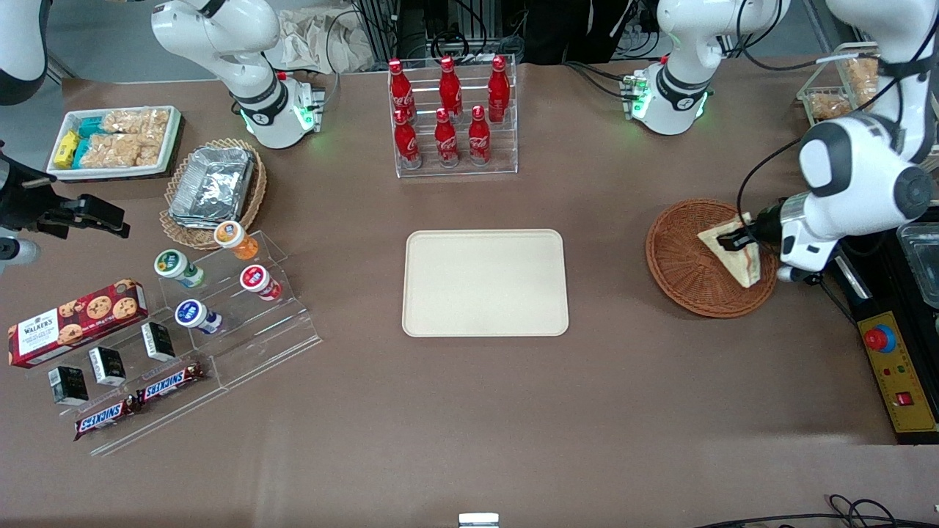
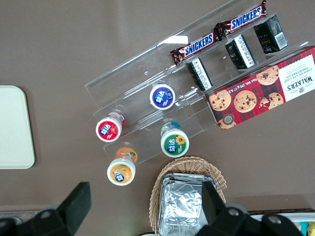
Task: Place sandwich from basket to tray
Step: 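Lift the sandwich up out of the basket with the left gripper, then carry the sandwich over the cream tray and lower it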
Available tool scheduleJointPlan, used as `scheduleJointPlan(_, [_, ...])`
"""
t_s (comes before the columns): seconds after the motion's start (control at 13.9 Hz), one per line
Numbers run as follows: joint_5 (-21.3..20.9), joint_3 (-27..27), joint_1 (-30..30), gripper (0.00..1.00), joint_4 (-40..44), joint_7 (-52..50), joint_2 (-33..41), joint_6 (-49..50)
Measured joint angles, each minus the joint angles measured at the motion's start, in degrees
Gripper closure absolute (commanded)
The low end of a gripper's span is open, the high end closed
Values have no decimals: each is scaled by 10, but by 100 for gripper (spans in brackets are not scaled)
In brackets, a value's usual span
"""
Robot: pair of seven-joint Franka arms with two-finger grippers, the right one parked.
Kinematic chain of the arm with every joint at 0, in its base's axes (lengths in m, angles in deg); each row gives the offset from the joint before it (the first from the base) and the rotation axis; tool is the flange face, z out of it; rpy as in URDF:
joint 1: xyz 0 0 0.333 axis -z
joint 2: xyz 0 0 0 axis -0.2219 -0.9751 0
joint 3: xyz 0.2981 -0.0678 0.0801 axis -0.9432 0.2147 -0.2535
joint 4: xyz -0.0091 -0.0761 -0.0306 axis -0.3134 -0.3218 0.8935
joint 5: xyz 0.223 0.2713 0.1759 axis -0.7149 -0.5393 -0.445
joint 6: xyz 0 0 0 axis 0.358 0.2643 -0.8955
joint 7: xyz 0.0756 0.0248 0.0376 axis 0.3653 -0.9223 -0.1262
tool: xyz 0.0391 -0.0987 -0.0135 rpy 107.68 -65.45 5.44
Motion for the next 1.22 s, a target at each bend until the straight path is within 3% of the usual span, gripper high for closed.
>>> scheduleJointPlan(0.29, [-14, 33, 0, 56, 95, 0, 33, 122])
scheduleJointPlan(0.58, [-14, 148, 2, 56, 148, -49, 21, 145])
scheduleJointPlan(0.86, [-14, 251, 6, 56, 214, -136, -48, 142])
scheduleJointPlan(1.22, [-34, 282, 43, 57, 261, -185, -162, 50])
